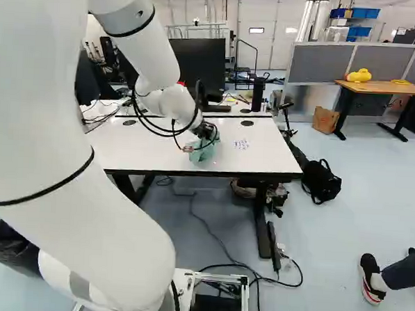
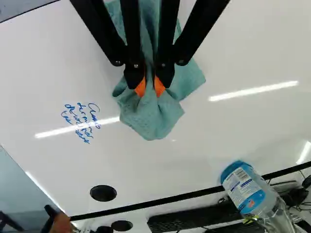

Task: Clean the table with the green towel

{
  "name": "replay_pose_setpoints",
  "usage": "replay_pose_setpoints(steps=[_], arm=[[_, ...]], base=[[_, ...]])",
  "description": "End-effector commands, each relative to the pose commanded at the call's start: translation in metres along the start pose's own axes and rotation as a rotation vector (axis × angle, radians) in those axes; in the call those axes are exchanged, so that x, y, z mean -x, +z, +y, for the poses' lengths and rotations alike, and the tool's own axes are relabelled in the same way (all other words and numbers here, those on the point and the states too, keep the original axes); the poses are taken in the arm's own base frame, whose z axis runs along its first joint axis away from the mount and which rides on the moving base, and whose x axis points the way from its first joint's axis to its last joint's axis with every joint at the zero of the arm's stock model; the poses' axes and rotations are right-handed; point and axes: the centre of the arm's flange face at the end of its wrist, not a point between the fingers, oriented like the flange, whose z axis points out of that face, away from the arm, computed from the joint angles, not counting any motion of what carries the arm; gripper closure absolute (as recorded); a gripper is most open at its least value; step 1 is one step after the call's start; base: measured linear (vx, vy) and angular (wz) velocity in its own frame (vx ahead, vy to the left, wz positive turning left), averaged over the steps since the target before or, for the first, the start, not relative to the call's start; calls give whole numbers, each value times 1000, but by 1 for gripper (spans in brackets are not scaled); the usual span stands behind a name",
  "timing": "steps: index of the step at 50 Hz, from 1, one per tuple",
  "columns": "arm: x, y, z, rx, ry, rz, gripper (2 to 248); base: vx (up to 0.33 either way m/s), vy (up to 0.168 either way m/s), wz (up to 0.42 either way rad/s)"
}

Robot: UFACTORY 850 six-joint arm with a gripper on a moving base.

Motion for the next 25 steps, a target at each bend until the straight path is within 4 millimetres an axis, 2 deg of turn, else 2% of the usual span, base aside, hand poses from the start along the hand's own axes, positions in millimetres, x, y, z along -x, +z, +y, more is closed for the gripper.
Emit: replay_pose_setpoints(steps=[25], arm=[[-23, 20, 36, 56, 57, 8, 210]], base=[[0, 0, 0]])
